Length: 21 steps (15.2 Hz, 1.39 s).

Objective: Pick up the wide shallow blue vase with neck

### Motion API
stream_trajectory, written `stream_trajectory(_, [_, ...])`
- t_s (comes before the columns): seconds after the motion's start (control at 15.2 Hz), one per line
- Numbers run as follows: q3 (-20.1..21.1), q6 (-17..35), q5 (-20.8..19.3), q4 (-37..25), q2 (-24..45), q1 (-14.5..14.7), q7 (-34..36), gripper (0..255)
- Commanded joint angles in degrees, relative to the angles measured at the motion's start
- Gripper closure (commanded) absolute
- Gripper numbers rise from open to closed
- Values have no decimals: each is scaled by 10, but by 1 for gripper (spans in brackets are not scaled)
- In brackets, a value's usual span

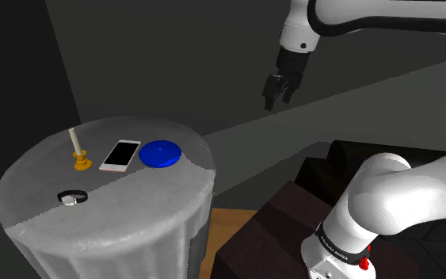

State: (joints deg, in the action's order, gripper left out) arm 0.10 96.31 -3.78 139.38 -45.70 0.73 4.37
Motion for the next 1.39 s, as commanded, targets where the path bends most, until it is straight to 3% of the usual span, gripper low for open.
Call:
stream_trajectory(0.0, [0, 0, 0, 0, 0, 0, 0, 0])
stream_trajectory(0.66, [44, 121, 37, -64, 203, 26, 48, 0])
stream_trajectory(1.32, [81, 190, 46, -196, 418, 47, 90, 0])
